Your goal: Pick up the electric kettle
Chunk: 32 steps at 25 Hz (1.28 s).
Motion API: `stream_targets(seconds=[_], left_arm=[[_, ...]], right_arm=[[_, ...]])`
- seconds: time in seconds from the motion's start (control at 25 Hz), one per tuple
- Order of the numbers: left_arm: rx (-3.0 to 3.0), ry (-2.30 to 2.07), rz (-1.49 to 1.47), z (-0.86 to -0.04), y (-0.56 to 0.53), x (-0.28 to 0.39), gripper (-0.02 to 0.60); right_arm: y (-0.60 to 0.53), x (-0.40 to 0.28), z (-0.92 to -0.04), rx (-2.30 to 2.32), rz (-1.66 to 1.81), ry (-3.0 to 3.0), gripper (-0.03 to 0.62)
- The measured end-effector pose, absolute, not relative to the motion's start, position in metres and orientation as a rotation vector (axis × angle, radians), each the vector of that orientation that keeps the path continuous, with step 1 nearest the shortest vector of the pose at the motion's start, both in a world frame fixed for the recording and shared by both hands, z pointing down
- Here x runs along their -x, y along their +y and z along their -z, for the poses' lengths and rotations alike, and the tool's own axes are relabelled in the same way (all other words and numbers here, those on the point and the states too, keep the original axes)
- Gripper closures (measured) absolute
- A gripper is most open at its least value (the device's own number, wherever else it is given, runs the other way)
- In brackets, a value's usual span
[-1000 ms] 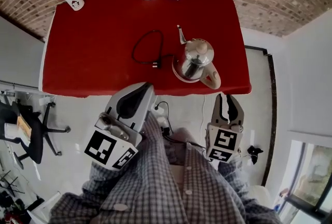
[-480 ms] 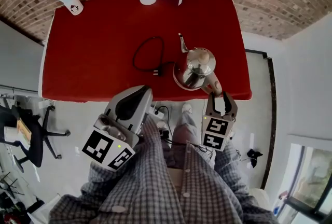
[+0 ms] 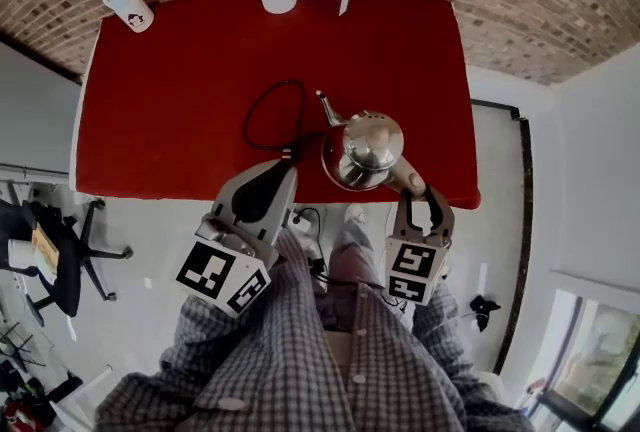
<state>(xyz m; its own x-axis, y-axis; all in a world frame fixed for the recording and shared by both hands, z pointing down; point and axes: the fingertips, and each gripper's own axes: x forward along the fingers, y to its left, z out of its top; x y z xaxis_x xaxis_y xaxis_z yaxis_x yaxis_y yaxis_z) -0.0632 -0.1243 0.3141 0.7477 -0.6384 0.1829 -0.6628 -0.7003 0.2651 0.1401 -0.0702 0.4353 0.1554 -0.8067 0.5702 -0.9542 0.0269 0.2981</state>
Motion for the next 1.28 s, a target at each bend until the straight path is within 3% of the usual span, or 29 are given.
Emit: stream_targets(seconds=[0.24, 0.56, 1.0, 1.08, 1.28], left_arm=[[-2.553, -1.011, -0.216, -0.361, -0.147, 0.043, 0.566], [-2.429, -1.084, -0.246, -0.405, -0.181, 0.031, 0.457], [-2.334, -1.192, -0.234, -0.428, -0.203, 0.02, 0.456], [-2.345, -1.198, -0.219, -0.426, -0.204, 0.018, 0.495], [-2.338, -1.184, -0.192, -0.422, -0.202, 0.017, 0.502]], right_arm=[[-0.084, -0.153, -0.437, -1.717, -0.232, -1.701, 0.453], [-0.102, -0.168, -0.435, -1.644, -0.13, -1.729, 0.453], [-0.115, -0.175, -0.436, -1.632, -0.035, -1.796, 0.453], [-0.116, -0.175, -0.438, -1.635, -0.044, -1.804, 0.453], [-0.116, -0.177, -0.438, -1.608, -0.057, -1.797, 0.454]])
